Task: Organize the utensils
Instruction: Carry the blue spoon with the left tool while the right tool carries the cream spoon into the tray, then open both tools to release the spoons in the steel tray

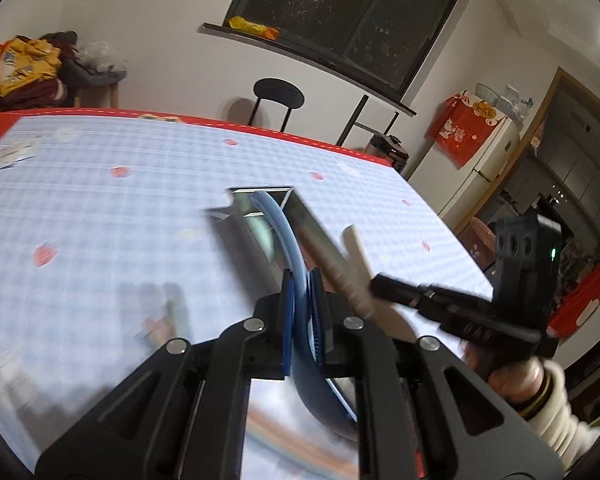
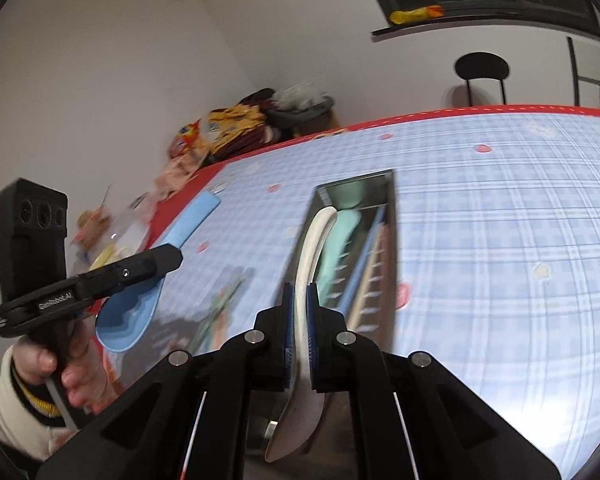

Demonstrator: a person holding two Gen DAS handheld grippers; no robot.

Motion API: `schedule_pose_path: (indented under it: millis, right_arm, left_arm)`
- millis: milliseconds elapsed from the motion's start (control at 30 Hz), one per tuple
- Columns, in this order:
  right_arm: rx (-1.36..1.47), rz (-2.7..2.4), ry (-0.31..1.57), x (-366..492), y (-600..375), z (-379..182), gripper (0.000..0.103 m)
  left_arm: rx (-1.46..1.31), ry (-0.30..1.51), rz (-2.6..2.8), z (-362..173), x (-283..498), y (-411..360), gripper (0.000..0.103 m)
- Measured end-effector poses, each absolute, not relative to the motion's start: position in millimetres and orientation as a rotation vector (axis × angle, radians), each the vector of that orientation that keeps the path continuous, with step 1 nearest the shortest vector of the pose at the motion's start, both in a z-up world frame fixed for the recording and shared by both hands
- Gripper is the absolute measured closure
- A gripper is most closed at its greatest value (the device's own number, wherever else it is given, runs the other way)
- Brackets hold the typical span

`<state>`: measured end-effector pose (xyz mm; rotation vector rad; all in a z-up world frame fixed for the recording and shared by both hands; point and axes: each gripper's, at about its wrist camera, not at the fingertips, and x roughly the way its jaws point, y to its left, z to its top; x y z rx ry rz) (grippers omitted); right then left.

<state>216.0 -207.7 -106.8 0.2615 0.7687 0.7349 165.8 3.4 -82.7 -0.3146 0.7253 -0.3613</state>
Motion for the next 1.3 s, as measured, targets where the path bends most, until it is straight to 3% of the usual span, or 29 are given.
schedule_pose_path:
  millis: [467, 1067, 1233, 1300]
  right_arm:
    - [0.288, 0.769, 0.797, 225.4, -207.2, -131.4, 0.096]
    - [0.241, 0.723, 0.828, 225.7, -203.7, -139.8, 0.096]
    - [0.246, 0.739, 0.806, 223.9, -204.5, -135.4, 0.093]
    - [0.249, 0.740, 0.787, 222.2, -205.8, -131.9, 0.084]
  left_arm:
    - [-0.220, 0.833, -0.278, -108.4, 267.4, -55.0, 0.091]
    - [-0.138, 0.902, -0.219, -131.0, 293.6, -68.9, 0.090]
    - [-0.138, 0.842, -0.232, -111.4, 287.1, -62.4, 0.075]
    - [-0.130, 0.820, -0.230, -102.7, 281.4, -58.6, 0.070]
